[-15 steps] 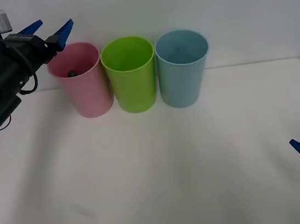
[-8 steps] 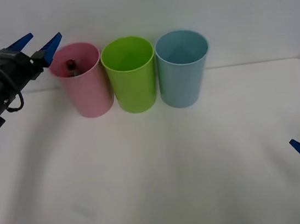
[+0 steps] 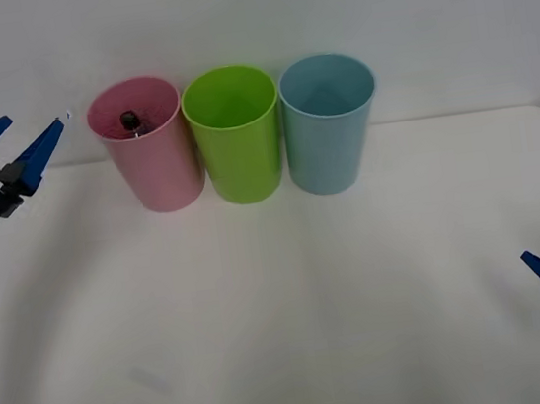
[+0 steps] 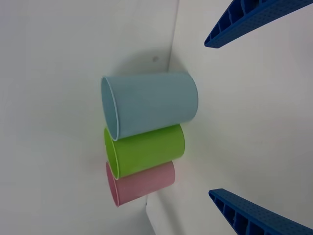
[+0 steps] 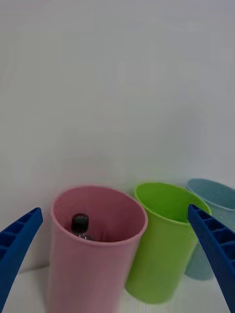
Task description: Grasp the object on the table and drop it into the matching bin: aluminum can to the light blue bin, PET bottle to the pink bin.
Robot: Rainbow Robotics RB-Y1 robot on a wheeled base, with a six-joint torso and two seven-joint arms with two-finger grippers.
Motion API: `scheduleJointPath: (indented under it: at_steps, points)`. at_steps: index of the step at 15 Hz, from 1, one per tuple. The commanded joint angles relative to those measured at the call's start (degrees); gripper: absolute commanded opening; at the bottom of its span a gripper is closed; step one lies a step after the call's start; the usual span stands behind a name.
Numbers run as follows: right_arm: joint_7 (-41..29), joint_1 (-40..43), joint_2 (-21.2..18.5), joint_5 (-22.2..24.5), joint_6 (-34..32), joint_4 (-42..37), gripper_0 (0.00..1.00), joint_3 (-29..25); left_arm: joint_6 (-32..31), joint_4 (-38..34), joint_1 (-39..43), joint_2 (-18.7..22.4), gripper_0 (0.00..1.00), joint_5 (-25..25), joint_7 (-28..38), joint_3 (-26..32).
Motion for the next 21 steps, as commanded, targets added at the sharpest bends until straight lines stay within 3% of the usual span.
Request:
scheduleJointPath:
  at_steps: [1,10,14,17,21]
  points:
    - [0.0,0.0,0.0,0.0,0.0,0.0,1.00,0.0,-4.3,-1.6,5.2,0.1,1.00,0.9,-1.1,3.8]
    - [0.0,0.0,0.0,0.0,0.0,0.0,1.00,0.0,-22.1,-1.4,16.9,0.1,1.00,1.1,-7.4,15.4]
    - [0.0,0.0,0.0,0.0,0.0,0.0,1.00,0.0,-23.2,-0.8,21.9,1.6,1.00,1.9,-14.4,16.4]
    - [0.0,0.0,0.0,0.0,0.0,0.0,1.00,0.0,-27.6,2.7,23.8,2.0,1.00,3.6,-20.0,17.2]
    - [0.0,0.0,0.0,0.0,0.0,0.0,1.00,0.0,-29.8,4.5,24.8,2.5,1.00,5.0,-21.4,18.2]
